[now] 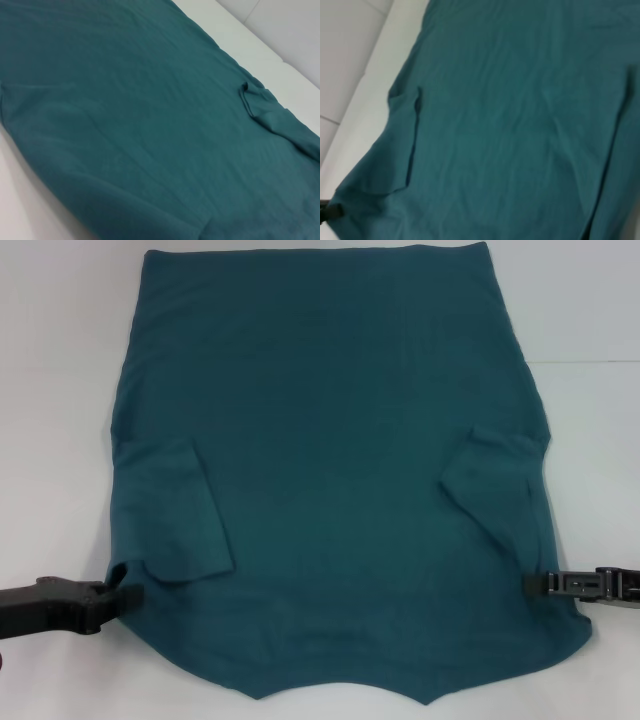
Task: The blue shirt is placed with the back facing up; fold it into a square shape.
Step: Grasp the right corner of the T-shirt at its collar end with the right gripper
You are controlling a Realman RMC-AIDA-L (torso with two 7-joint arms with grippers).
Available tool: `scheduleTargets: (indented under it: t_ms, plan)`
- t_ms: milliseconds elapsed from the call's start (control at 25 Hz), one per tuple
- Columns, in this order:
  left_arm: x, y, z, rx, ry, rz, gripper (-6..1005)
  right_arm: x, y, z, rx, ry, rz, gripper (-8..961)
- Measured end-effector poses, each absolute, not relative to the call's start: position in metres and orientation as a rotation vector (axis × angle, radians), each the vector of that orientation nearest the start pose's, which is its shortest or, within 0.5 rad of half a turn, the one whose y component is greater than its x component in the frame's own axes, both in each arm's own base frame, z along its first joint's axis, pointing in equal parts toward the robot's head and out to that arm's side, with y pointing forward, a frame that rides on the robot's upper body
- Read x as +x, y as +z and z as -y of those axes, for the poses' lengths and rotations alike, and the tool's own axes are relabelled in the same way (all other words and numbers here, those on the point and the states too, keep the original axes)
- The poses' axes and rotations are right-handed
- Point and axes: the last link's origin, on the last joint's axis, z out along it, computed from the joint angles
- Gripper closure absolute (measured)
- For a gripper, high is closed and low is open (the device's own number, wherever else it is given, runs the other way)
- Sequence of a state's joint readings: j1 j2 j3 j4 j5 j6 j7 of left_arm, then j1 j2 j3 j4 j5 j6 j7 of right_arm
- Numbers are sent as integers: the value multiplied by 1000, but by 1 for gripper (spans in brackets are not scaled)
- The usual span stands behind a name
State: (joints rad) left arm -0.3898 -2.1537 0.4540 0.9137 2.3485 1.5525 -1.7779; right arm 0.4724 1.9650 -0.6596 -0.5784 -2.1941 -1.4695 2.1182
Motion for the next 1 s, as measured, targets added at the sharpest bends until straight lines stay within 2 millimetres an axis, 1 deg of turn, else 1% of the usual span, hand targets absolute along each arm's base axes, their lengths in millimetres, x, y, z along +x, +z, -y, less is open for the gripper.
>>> scheduleTargets:
  t_ms: [160,600,1000]
  plan:
    - [-332,26,-287,-2415,-422,1274,968,335,28,-310,-2308,470,-1768,151]
    - [-331,26,-288,-2409,-427,1284,968,341,30,-301,-2326,372,-1825,171]
    - [-331,26,-289,-2405,-434,1288,967,339,28,-296,-2352,373,-1856,189]
